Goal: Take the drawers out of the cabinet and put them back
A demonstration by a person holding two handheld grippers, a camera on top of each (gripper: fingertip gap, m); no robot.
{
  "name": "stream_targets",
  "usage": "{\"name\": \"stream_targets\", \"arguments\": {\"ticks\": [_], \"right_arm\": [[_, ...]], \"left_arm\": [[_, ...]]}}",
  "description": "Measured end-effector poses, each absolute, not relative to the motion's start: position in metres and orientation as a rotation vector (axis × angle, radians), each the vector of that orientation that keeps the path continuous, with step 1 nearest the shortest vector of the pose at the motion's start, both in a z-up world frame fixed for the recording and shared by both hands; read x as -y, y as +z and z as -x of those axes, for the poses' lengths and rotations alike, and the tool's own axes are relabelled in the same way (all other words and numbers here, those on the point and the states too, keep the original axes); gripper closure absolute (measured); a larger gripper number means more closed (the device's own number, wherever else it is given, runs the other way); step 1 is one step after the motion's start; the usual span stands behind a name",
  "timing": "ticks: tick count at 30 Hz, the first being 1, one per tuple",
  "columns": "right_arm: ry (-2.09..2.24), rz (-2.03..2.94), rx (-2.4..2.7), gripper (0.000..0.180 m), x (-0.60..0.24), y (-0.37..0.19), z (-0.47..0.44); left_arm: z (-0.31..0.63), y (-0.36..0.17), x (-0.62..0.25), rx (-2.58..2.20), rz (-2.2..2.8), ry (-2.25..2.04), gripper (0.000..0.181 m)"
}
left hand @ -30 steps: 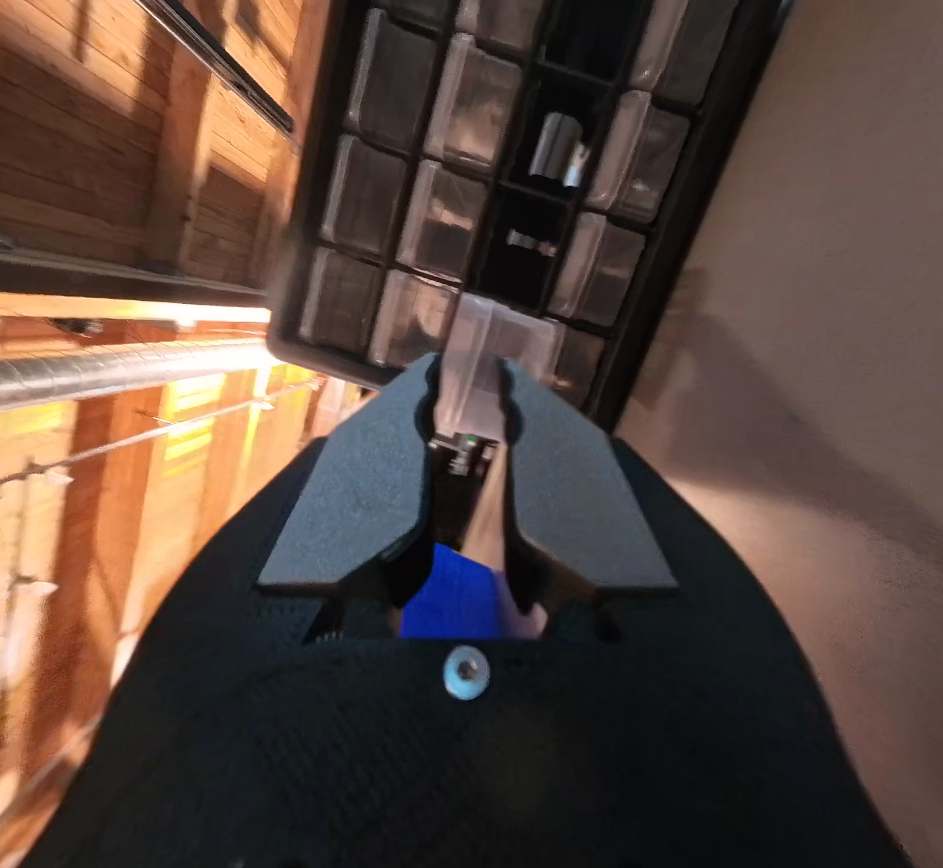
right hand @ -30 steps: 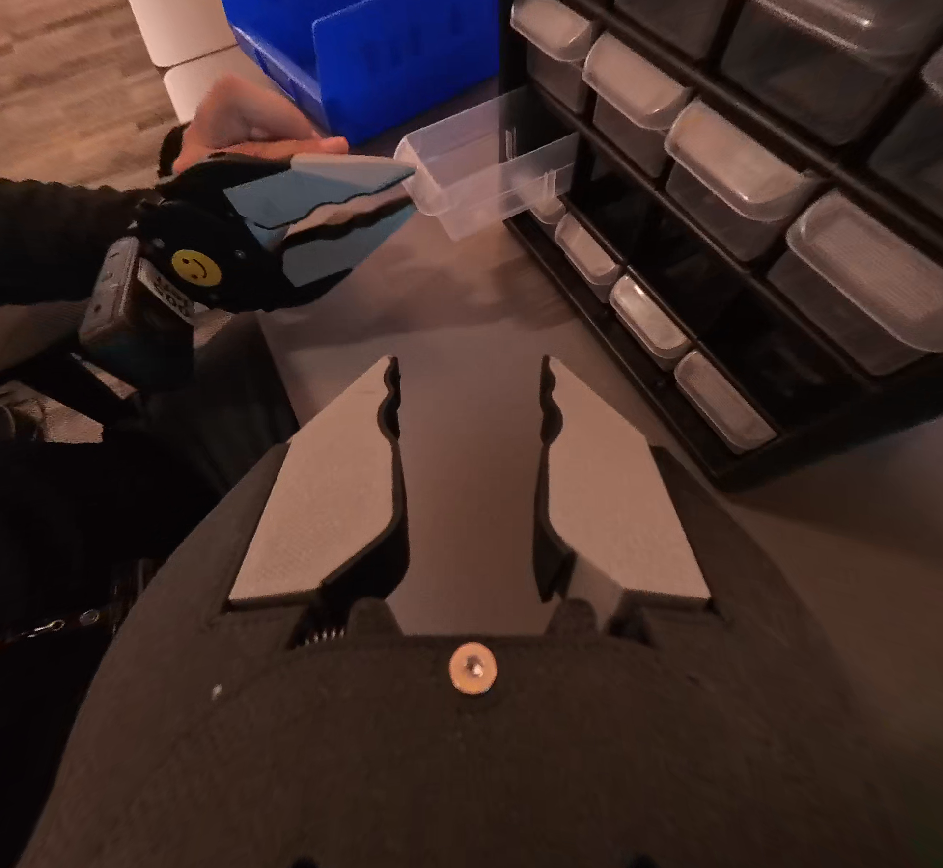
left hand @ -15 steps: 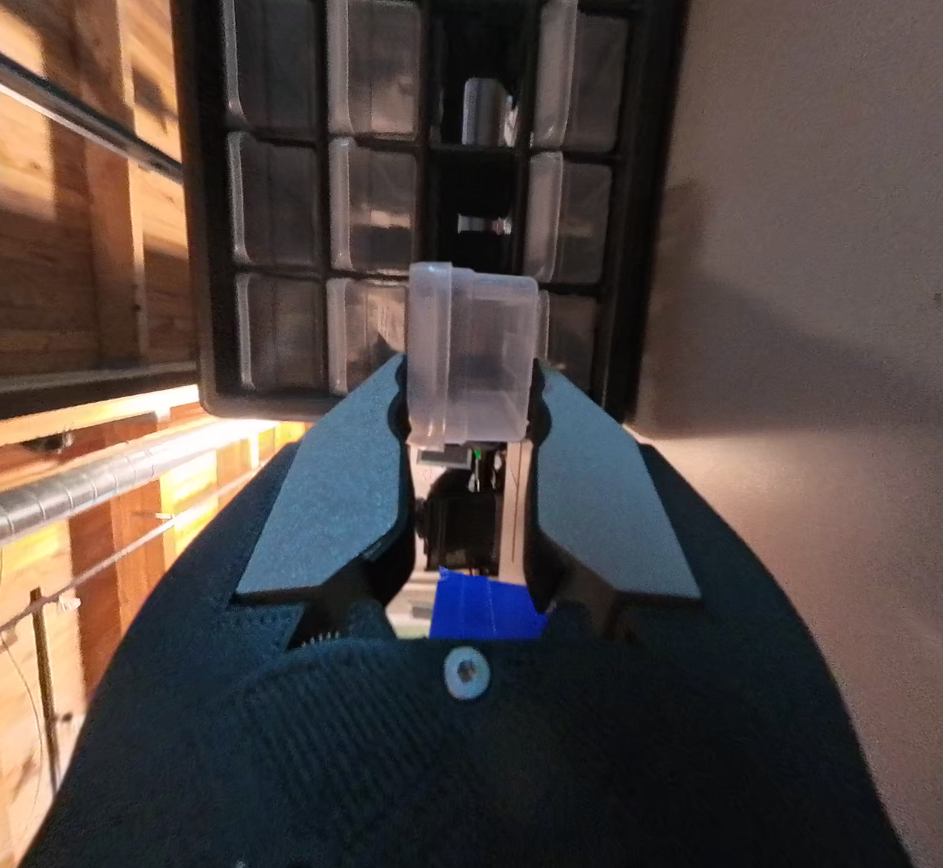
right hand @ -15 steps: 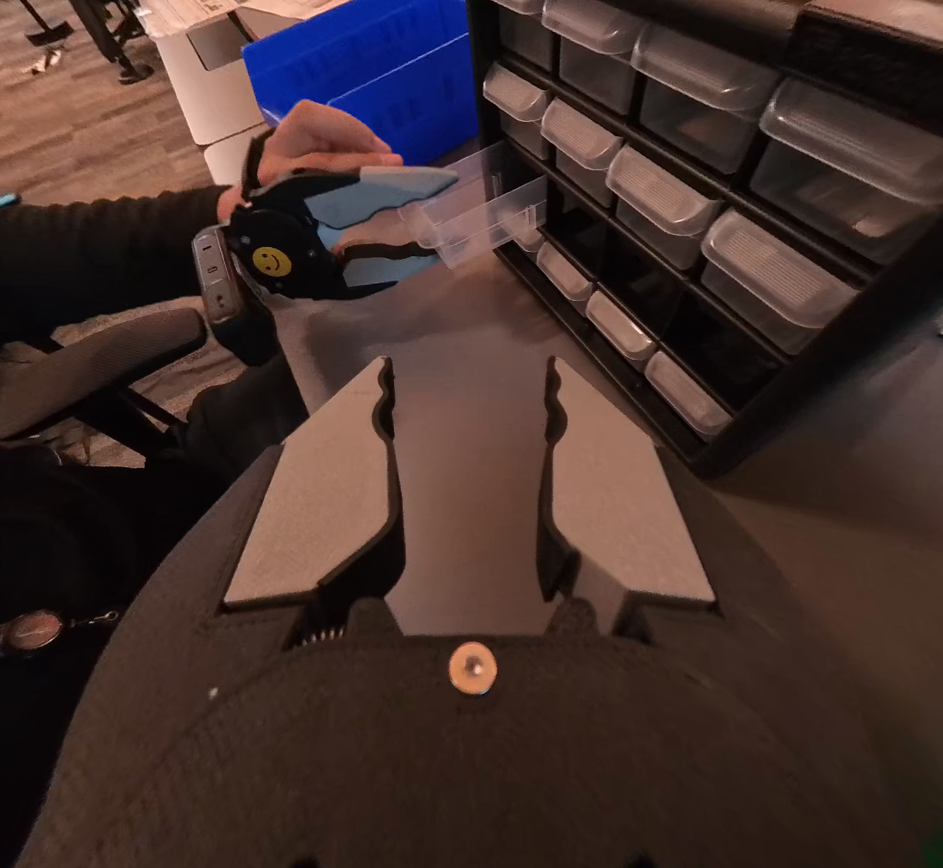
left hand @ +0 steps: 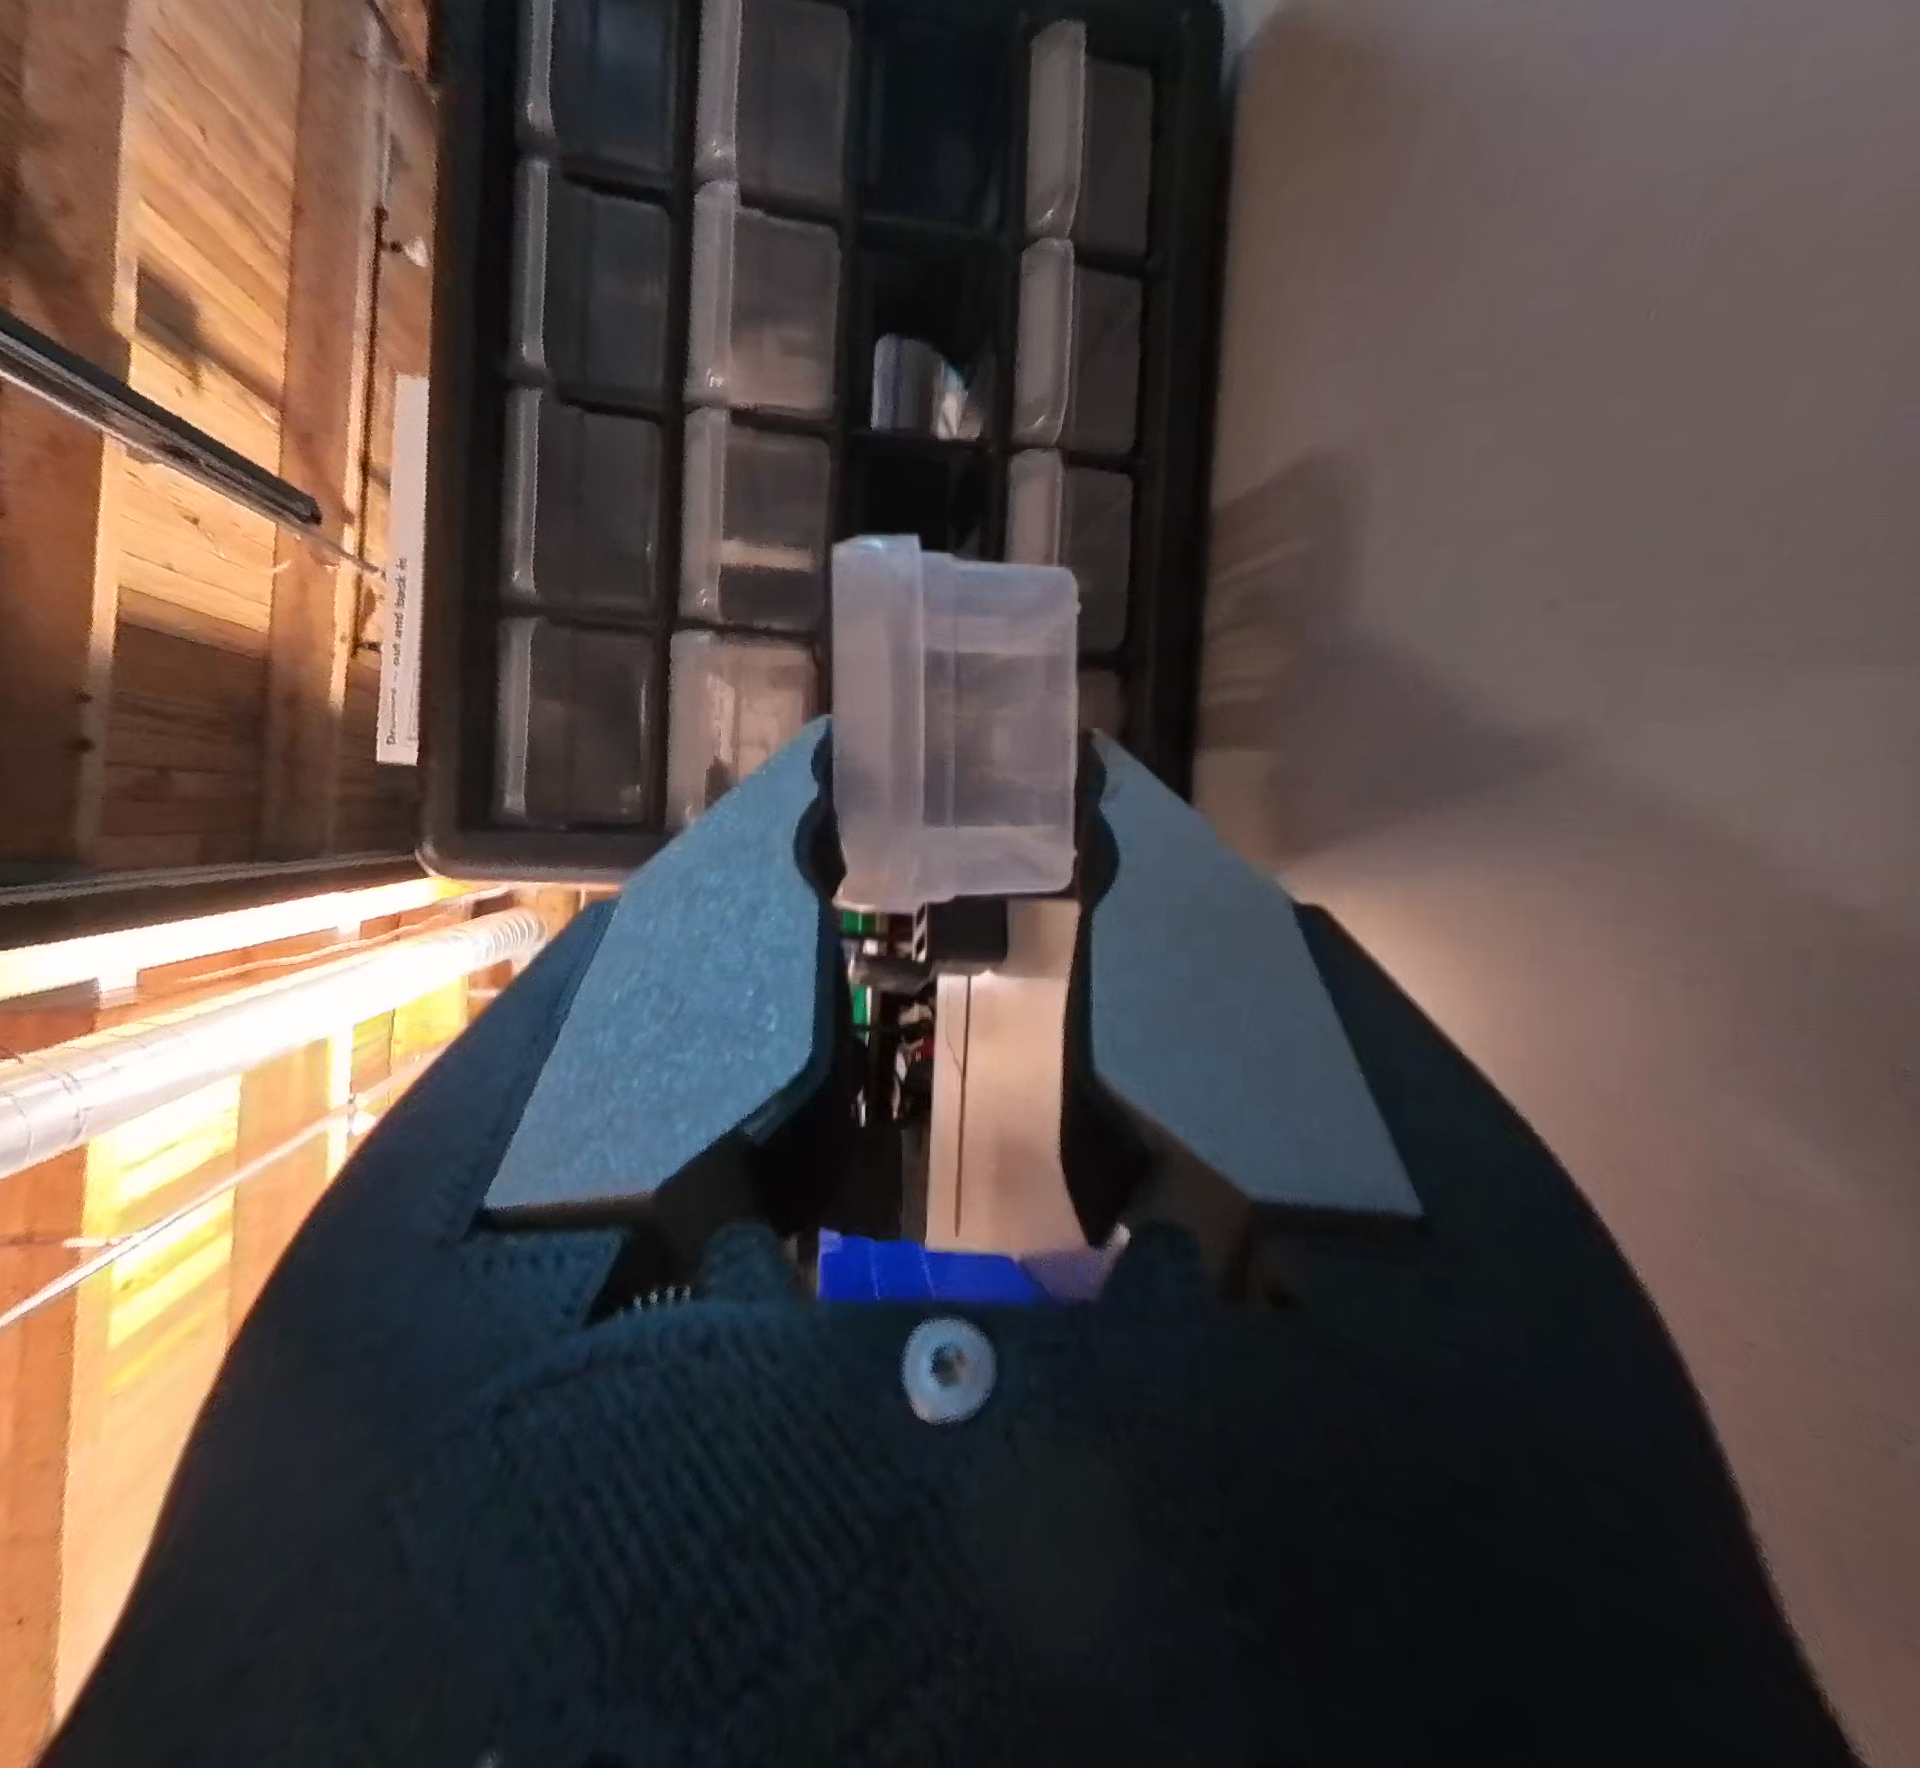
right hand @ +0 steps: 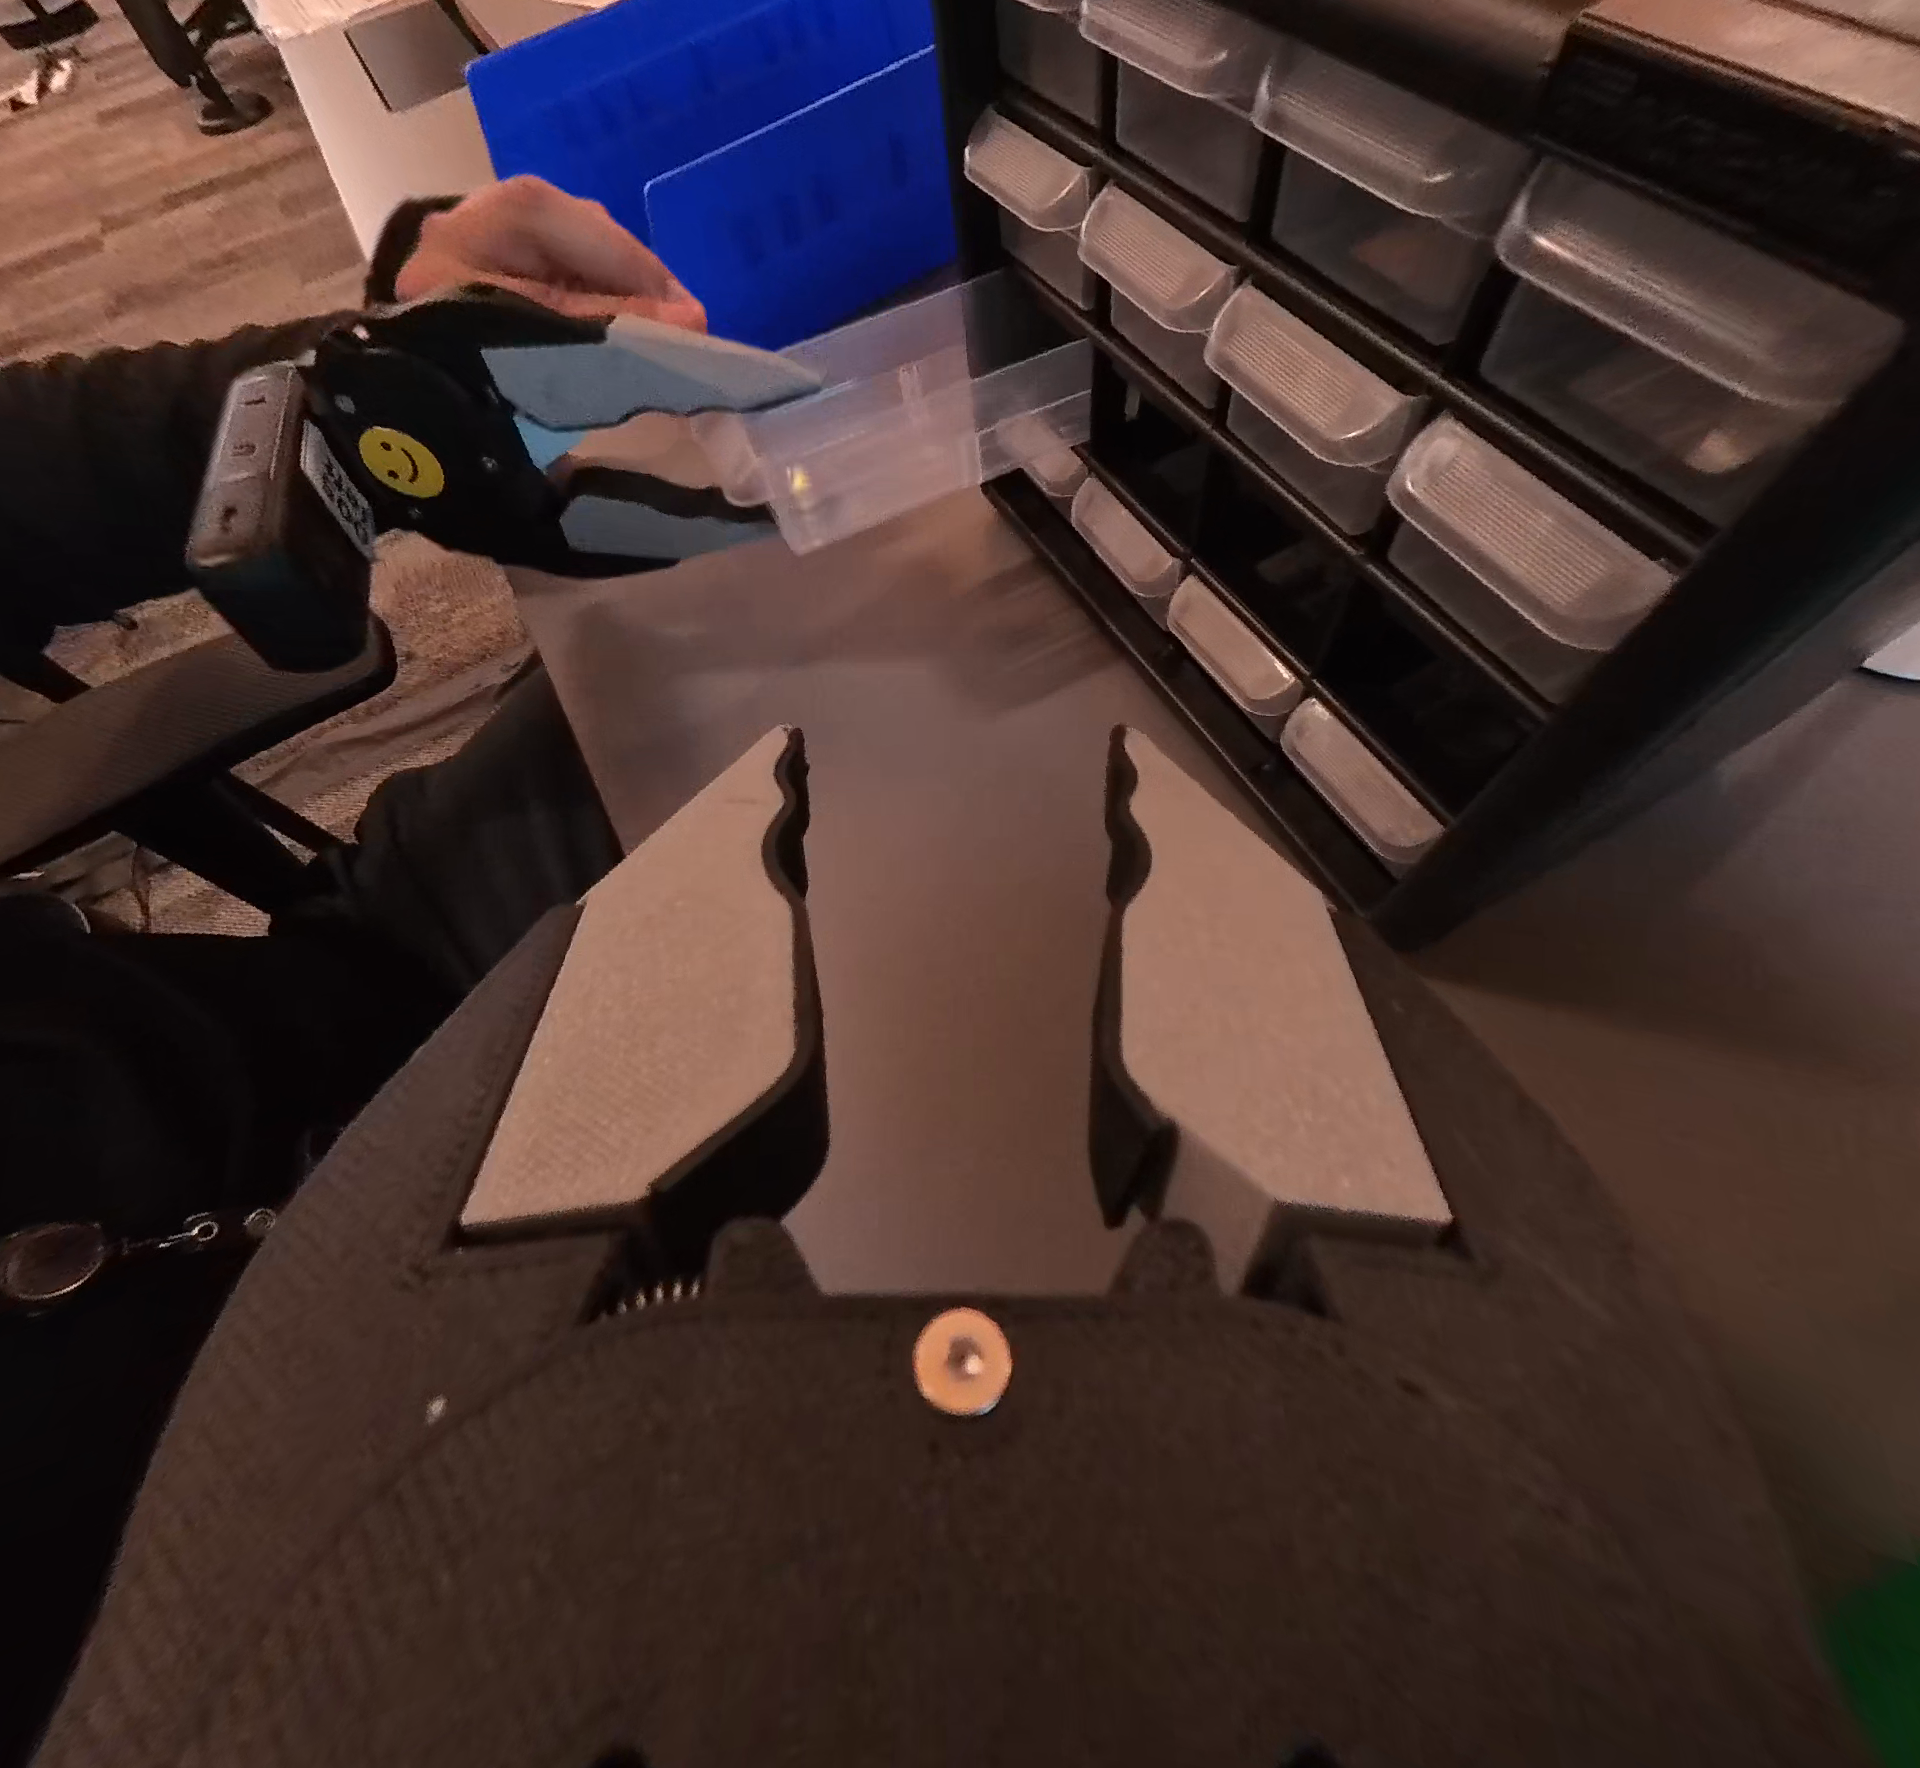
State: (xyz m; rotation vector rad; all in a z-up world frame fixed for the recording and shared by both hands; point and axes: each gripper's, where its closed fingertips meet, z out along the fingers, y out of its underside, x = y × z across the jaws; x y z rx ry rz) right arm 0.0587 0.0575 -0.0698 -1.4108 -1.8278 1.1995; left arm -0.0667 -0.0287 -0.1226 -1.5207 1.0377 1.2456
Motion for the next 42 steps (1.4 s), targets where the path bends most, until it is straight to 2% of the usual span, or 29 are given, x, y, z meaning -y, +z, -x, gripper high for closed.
{"name": "stream_targets", "arguments": {"ticks": [8, 13, 17, 26, 31, 33, 36, 42], "right_arm": [[1.191, 1.410, 1.816, 0.124, -0.058, -0.069, -0.059], [1.205, 1.407, 1.824, 0.124, -0.057, -0.069, -0.060], [1.246, 1.359, 1.902, 0.124, -0.044, -0.072, -0.064], [1.183, 1.331, 2.019, 0.124, -0.027, -0.092, -0.057], [1.187, 1.311, 2.023, 0.124, -0.024, -0.091, -0.057], [1.187, 1.283, 2.021, 0.124, -0.023, -0.089, -0.058], [1.210, 1.251, 2.041, 0.124, -0.018, -0.088, -0.059], [1.232, 1.023, 2.191, 0.125, 0.018, -0.083, -0.075]], "left_arm": [[0.056, -0.116, 0.028, -0.869, 1.725, 0.977, 0.142], [0.041, -0.146, 0.037, -0.998, 1.631, 1.239, 0.144], [0.032, -0.150, 0.046, -1.146, 1.563, 1.228, 0.144], [0.006, -0.115, 0.047, -0.914, 1.791, 0.641, 0.148], [-0.002, -0.136, 0.046, -0.879, 1.828, 0.559, 0.155], [-0.005, -0.138, 0.050, -0.953, 1.788, 0.620, 0.166], [-0.007, -0.144, 0.057, -1.116, 1.778, 0.709, 0.166], [-0.053, -0.165, 0.099, -1.524, 1.757, 0.370, 0.166]]}}
